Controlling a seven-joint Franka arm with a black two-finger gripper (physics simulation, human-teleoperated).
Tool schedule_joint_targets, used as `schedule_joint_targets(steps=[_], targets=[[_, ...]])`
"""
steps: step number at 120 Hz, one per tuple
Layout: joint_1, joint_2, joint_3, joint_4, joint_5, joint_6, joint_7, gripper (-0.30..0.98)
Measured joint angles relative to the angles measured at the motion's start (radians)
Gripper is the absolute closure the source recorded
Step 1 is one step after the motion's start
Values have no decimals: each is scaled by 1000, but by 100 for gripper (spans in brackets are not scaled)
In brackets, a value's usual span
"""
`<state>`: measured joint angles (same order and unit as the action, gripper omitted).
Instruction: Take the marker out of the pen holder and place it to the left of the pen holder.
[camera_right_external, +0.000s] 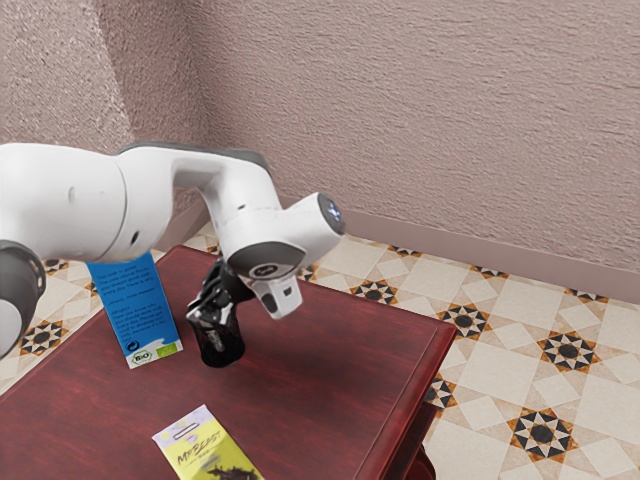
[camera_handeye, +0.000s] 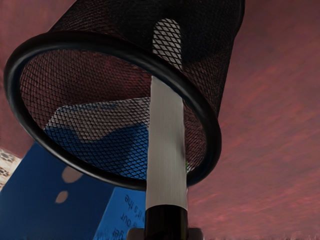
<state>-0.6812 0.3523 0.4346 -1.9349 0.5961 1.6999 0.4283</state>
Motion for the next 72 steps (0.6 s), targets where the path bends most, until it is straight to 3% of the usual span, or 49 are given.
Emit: schedule_joint_targets(steps=[29, 72], targets=[[-19, -19, 0, 29, 5, -53, -17, 77], [-77, -64, -18, 221, 28, -278, -18, 79]])
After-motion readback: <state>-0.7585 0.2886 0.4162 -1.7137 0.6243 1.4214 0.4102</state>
